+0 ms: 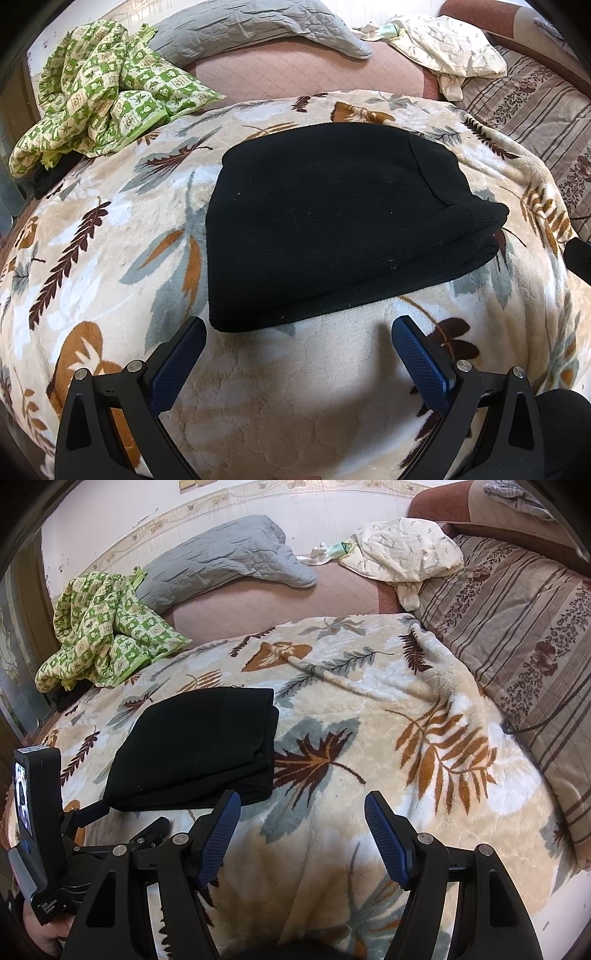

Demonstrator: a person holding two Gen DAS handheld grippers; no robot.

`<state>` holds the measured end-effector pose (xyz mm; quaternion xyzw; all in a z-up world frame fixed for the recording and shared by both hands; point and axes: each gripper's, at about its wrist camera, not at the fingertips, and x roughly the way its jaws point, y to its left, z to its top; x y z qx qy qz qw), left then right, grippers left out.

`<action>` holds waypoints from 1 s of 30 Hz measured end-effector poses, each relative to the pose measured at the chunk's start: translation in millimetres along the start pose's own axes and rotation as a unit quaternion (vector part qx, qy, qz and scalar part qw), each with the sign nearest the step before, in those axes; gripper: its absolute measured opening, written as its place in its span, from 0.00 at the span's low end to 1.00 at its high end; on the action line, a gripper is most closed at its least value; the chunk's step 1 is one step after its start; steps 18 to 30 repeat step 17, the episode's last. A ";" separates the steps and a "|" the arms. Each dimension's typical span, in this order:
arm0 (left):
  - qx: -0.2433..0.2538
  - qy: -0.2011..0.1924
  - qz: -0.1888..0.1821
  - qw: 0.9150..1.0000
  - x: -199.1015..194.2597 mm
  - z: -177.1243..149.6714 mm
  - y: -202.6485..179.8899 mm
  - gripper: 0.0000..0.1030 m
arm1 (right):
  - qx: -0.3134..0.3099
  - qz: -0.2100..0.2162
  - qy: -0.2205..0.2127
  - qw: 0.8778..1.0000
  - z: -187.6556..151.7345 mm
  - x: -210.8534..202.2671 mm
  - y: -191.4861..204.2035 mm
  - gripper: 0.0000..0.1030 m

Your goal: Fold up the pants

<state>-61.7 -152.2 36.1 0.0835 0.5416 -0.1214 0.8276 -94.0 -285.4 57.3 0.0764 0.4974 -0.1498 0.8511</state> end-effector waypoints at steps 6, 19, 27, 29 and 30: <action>0.000 0.000 -0.001 1.000 0.1 0.0 0.3 0.99 | 0.000 0.000 0.000 1.000 0.1 0.1 0.2 0.69; 0.003 -0.028 -0.002 1.000 -10.4 -6.7 0.8 0.98 | 0.000 -0.001 0.000 1.000 -0.3 0.2 1.0 0.69; 0.003 -0.028 -0.002 1.000 -10.4 -6.7 0.8 0.98 | 0.000 -0.001 0.000 1.000 -0.3 0.2 1.0 0.69; 0.003 -0.028 -0.002 1.000 -10.4 -6.7 0.8 0.98 | 0.000 -0.001 0.000 1.000 -0.3 0.2 1.0 0.69; 0.003 -0.028 -0.002 1.000 -10.4 -6.7 0.8 0.98 | 0.000 -0.001 0.000 1.000 -0.3 0.2 1.0 0.69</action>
